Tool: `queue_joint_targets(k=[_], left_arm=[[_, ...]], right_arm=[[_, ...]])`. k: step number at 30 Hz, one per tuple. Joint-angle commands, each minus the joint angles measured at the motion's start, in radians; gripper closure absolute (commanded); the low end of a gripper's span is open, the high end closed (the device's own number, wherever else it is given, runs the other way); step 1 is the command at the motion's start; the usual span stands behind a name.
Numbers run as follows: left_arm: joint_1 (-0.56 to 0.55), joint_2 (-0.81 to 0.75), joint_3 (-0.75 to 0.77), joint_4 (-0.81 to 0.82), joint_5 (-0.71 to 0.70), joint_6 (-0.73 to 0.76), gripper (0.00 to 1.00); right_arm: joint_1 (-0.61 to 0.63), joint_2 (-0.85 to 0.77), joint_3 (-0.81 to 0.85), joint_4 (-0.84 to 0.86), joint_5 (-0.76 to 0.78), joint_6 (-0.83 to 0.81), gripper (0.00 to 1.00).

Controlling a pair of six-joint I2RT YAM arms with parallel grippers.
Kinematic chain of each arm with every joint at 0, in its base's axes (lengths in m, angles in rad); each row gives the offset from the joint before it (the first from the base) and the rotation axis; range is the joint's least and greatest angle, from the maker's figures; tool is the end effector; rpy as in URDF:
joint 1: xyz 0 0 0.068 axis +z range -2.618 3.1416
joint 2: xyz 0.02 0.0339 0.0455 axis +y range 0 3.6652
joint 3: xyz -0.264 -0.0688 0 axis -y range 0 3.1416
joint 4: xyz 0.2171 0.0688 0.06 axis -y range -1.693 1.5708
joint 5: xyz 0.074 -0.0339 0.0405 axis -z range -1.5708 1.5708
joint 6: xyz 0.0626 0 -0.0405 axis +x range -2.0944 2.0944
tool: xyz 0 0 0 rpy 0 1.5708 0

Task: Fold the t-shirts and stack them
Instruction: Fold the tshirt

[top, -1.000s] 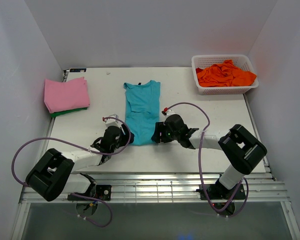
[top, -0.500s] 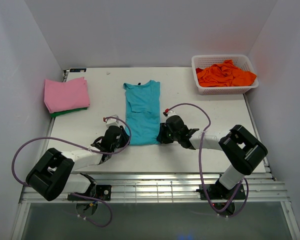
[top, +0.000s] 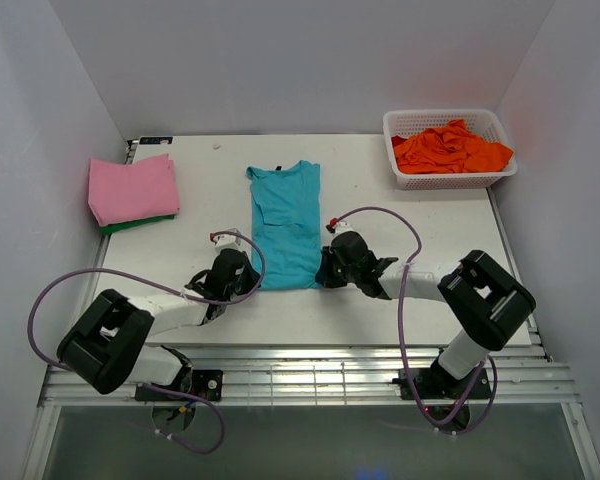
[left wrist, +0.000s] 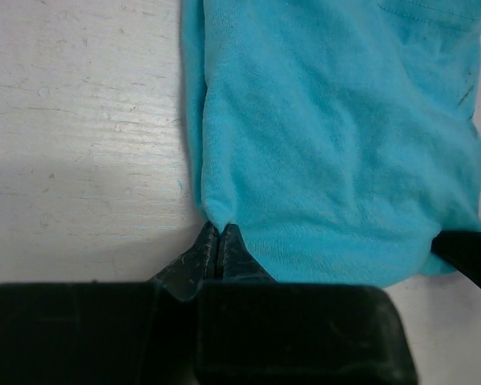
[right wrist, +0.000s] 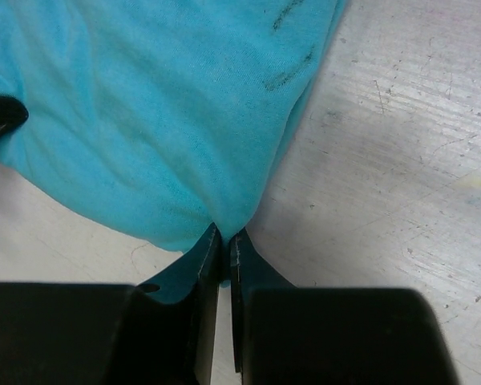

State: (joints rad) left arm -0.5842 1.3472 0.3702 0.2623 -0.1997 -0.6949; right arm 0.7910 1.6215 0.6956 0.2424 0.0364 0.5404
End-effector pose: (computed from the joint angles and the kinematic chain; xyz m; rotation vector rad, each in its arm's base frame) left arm 0.2028 -0.1192 0.1359 -0.2328 2.2962 -0.4425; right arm 0.2250 0.2243 0.1535 -0.2726 2.3259 0.6538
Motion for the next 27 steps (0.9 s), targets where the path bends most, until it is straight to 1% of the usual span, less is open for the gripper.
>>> queue_joint_targets(k=[1,3,4,6,8,12,13,15,18,20,23,27], left_arm=[[-0.002,0.001,-0.022,-0.090,0.016,0.002,1.00],[-0.006,-0.023,-0.027,-0.124,0.003,-0.006,1.00],[-0.015,-0.048,-0.027,-0.142,-0.024,-0.014,1.00],[-0.026,-0.075,-0.027,-0.196,-0.026,-0.025,1.00],[-0.054,-0.114,-0.022,-0.262,-0.036,-0.063,1.00],[-0.144,-0.198,-0.017,-0.431,-0.089,-0.156,1.00],[-0.196,-0.218,-0.017,-0.457,-0.099,-0.179,1.00],[-0.265,-0.272,-0.017,-0.534,-0.116,-0.253,1.00],[-0.319,-0.331,-0.004,-0.629,-0.142,-0.340,1.00],[-0.354,-0.353,0.009,-0.685,-0.161,-0.371,1.00],[-0.374,-0.384,0.038,-0.721,-0.214,-0.397,1.00],[-0.376,-0.367,0.099,-0.733,-0.315,-0.382,1.00]], right_arm=[[0.023,-0.020,-0.018,-0.064,0.036,-0.019,0.91],[0.048,-0.032,-0.015,-0.095,0.057,-0.020,0.92],[0.059,-0.038,-0.011,-0.106,0.068,-0.020,0.92],[0.088,-0.057,-0.011,-0.138,0.095,-0.016,0.92],[0.108,-0.071,-0.016,-0.159,0.120,-0.005,0.92],[0.178,-0.126,-0.027,-0.227,0.177,0.023,0.92],[0.189,-0.138,-0.031,-0.241,0.186,0.029,0.92],[0.220,-0.178,-0.059,-0.271,0.203,0.055,0.92],[0.257,-0.231,-0.093,-0.296,0.220,0.096,0.92],[0.277,-0.255,-0.097,-0.324,0.244,0.121,0.92],[0.304,-0.298,-0.087,-0.360,0.279,0.131,0.92],[0.307,-0.322,-0.030,-0.387,0.327,0.115,0.92]])
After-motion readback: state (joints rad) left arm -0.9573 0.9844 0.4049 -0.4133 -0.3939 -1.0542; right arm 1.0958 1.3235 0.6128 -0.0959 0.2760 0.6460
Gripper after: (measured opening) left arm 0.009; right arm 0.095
